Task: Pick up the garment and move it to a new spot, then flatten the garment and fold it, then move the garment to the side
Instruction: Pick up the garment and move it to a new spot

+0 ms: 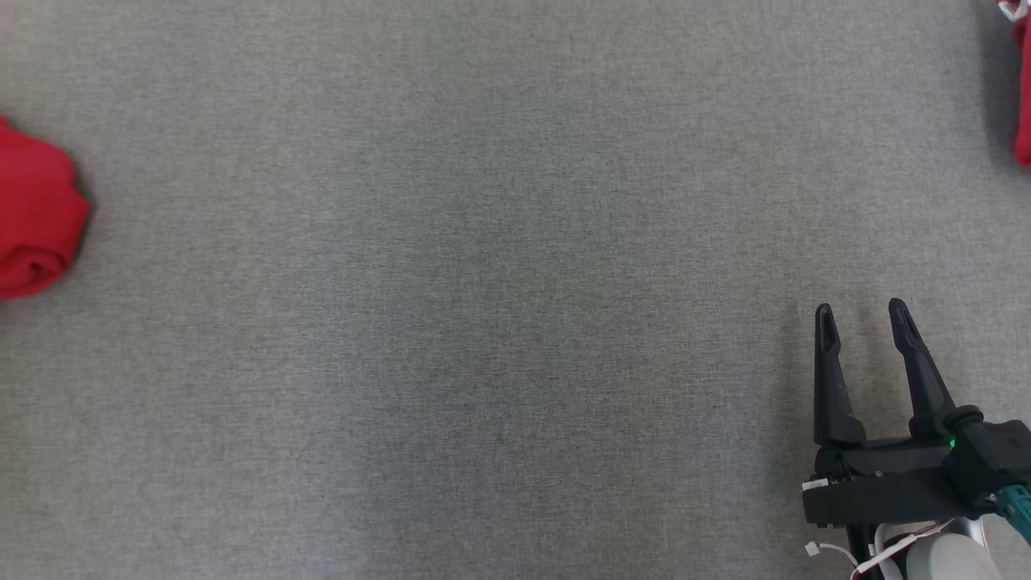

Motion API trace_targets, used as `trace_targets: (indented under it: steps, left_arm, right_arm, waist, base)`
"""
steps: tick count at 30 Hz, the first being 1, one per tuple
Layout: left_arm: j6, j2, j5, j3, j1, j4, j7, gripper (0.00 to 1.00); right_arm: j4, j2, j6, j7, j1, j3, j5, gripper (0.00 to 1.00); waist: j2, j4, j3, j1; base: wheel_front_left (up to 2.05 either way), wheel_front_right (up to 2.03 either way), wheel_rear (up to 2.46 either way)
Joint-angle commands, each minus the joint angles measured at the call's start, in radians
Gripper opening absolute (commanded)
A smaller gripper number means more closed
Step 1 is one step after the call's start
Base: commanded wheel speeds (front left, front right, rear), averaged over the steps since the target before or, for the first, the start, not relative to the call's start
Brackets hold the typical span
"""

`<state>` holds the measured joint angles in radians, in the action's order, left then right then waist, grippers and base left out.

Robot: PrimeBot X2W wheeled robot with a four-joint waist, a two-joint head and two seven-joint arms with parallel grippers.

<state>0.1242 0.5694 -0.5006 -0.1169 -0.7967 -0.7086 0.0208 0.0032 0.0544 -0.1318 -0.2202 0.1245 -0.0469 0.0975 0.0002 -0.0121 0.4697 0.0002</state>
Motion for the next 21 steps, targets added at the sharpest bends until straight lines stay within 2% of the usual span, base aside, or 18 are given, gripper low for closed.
trace_targets:
  steps: [1,10,11,12,13,17,21]
  left_arm:
    - [0.005,0.008,-0.006,0.017,-0.027,-0.041,0.018,1.00]
    - [0.005,-0.010,-0.069,0.103,-0.088,-0.199,0.131,1.00]
    - [0.005,-0.012,-0.084,0.111,-0.093,-0.209,0.139,0.85]
    - [0.005,-0.012,-0.089,0.121,-0.093,-0.223,0.150,0.47]
    - [0.005,-0.011,-0.089,0.130,-0.094,-0.231,0.150,0.00]
    - [0.005,0.002,-0.084,0.150,-0.100,-0.256,0.098,0.00]
    - [0.005,0.021,-0.059,0.161,-0.126,-0.250,-0.009,0.00]
  right_arm:
    - [-0.004,-0.001,0.002,0.000,0.011,-0.002,-0.007,1.00]
    - [-0.009,-0.003,0.002,0.014,0.015,0.003,-0.017,1.00]
    - [-0.008,-0.003,0.002,0.015,0.016,0.004,-0.017,1.00]
    - [-0.008,-0.003,0.002,0.015,0.017,0.005,-0.017,1.00]
    - [-0.007,-0.003,0.002,0.015,0.017,0.005,-0.017,1.00]
    - [-0.003,-0.004,0.002,0.014,0.014,0.007,-0.017,1.00]
    - [0.007,-0.004,0.002,0.009,0.001,0.006,-0.009,1.00]
  waist:
    - [-0.0002,-0.010,0.011,-0.0002]
    - [-0.0002,-0.010,0.007,-0.0002]
    - [-0.0002,-0.010,0.006,-0.0002]
    - [-0.0002,-0.011,0.003,-0.0002]
    - [-0.0002,-0.011,0.001,-0.0002]
    - [-0.0002,-0.011,-0.018,-0.0002]
    - [-0.0002,-0.004,-0.050,-0.0002]
  base:
    - [0.00,0.00,0.00]
    - [0.00,0.00,0.00]
    - [0.00,0.00,0.00]
    - [0.00,0.00,0.00]
    - [0.00,0.00,0.00]
    - [0.00,0.00,0.00]
    - [0.00,0.00,0.00]
